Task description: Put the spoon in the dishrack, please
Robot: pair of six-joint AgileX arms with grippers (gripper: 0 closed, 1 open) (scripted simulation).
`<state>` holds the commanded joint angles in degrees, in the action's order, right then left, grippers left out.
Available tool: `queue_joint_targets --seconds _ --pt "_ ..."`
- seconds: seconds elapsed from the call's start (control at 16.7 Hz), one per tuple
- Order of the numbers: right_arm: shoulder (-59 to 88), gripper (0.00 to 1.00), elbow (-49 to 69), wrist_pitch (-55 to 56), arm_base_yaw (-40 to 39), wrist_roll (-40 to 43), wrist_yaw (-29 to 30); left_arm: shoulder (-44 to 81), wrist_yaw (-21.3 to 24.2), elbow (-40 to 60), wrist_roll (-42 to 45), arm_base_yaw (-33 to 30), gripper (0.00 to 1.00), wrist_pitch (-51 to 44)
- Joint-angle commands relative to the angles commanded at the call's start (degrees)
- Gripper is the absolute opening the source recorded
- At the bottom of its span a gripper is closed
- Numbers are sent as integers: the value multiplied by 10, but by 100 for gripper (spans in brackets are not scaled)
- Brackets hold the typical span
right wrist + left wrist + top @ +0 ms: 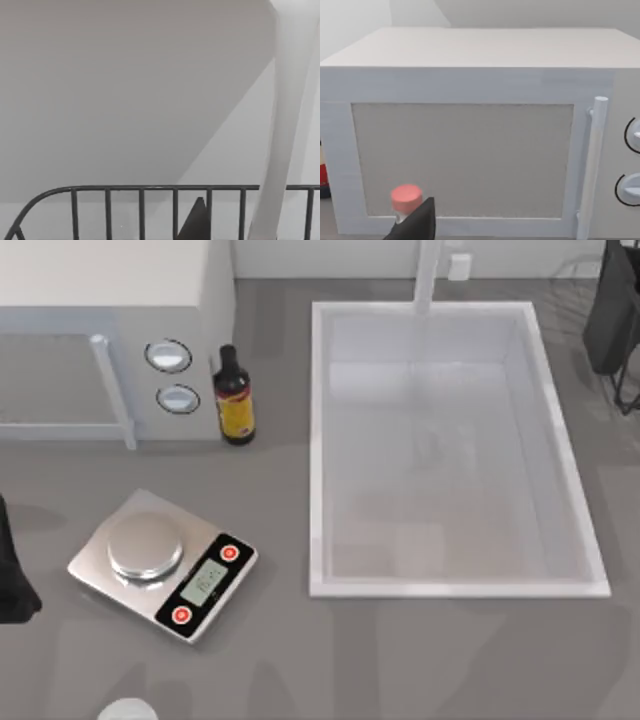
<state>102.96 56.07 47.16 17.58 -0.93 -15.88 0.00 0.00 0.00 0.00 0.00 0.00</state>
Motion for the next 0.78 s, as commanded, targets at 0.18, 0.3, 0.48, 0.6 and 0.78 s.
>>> queue_joint_targets --seconds 0.18,0.3,0.48,0.6,0.78 --pt "0 15 0 0 0 0 0 0 0 0 0 0 100 0" --pt "0 30 0 0 0 0 0 0 0 0 0 0 100 0" --pt "0 53 0 0 0 0 0 0 0 0 0 0 100 0" --pt "0 68 0 0 0 0 0 0 0 0 0 0 100 0" --pt "0 90 0 0 0 0 0 0 0 0 0 0 100 0"
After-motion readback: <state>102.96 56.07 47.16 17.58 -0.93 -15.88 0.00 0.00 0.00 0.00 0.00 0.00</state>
